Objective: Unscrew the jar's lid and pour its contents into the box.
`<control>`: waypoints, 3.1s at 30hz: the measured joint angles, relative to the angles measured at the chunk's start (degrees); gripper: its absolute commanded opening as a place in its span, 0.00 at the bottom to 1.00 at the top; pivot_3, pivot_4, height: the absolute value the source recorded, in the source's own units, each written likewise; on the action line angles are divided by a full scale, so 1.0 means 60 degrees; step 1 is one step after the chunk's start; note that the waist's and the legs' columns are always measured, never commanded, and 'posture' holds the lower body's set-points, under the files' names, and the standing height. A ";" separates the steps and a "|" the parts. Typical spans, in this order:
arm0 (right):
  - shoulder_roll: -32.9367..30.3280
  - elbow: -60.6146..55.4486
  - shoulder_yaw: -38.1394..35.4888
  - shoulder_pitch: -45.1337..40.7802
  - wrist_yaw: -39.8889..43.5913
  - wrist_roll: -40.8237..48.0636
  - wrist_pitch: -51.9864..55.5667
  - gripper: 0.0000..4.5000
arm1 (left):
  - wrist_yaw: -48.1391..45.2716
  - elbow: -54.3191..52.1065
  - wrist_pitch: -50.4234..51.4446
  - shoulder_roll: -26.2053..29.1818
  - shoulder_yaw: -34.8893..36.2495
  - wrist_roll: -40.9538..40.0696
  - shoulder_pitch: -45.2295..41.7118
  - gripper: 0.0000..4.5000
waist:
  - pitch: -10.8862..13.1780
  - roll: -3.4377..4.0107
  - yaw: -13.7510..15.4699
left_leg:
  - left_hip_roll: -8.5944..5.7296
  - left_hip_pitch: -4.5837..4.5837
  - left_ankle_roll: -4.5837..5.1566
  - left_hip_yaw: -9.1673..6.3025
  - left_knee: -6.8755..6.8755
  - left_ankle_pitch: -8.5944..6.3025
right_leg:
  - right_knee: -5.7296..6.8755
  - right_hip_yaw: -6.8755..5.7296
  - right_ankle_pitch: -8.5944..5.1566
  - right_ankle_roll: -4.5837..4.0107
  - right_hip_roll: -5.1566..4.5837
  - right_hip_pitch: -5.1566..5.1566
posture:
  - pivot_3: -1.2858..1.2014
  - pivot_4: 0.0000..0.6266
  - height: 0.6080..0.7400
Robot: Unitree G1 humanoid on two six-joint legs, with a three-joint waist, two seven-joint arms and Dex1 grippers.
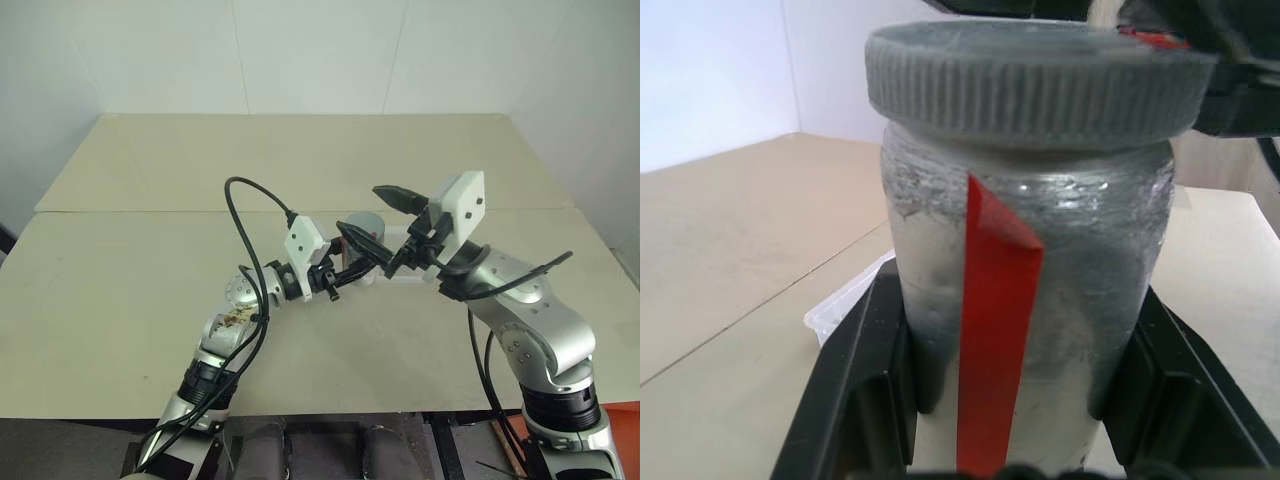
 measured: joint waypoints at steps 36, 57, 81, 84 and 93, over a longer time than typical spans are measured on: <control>-0.0010 -0.0259 0.0183 0.0298 0.0289 -0.0489 0.0660 0.62 | 0.0010 0.0228 -0.0279 0.0129 0.0012 0.0262 0.0000 0.43 | 0.0000 0.0000 -0.0009 | -0.0003 0.0001 0.0000 -0.0005 0.0000 0.0000 | 0.0000 0.0000 0.0000 0.0001 0.0003 0.0001 | 0.52 0.24 1.00; -0.1394 0.6987 0.0510 -0.3740 1.0106 -0.0063 -0.2480 0.62 | -0.0841 0.0153 -0.0477 0.0106 -0.0228 0.0091 -0.0136 0.43 | 0.0003 0.0001 -0.0109 | 0.0002 0.0020 0.0001 0.0001 -0.0003 0.0000 | -0.0005 0.0001 0.0000 0.0000 0.0015 0.0016 | 0.52 0.24 1.00; -0.1491 1.0515 0.2498 -0.5721 1.1032 0.0860 -0.4895 1.00 | -0.0468 0.0179 -0.0408 0.0250 -0.0026 0.0082 -0.0063 0.43 | 0.0006 0.0004 0.0002 | 0.0007 0.0010 0.0000 0.0006 0.0001 0.0000 | 0.0007 -0.0002 0.0001 0.0000 -0.0002 0.0009 | 0.52 0.24 1.00; -0.1877 0.9474 0.1814 -0.4954 1.0971 0.0773 -0.4737 1.00 | -0.0437 0.0179 -0.0345 0.0257 -0.0024 0.0081 -0.0059 0.43 | 0.0006 0.0004 0.0036 | 0.0006 0.0003 0.0002 0.0003 0.0002 -0.0001 | 0.0008 -0.0007 0.0001 0.0000 -0.0005 0.0010 | 0.52 0.24 1.00; -0.2150 0.4141 0.0046 -0.1672 0.7084 0.0337 -0.3103 1.00 | -0.0387 0.0158 -0.0086 0.0294 -0.0030 0.0055 -0.0042 0.43 | 0.0006 0.0003 -0.0027 | 0.0012 0.0018 -0.0006 0.0003 0.0001 0.0003 | 0.0023 0.0003 0.0001 0.0000 0.0000 0.0003 | 0.52 0.24 1.00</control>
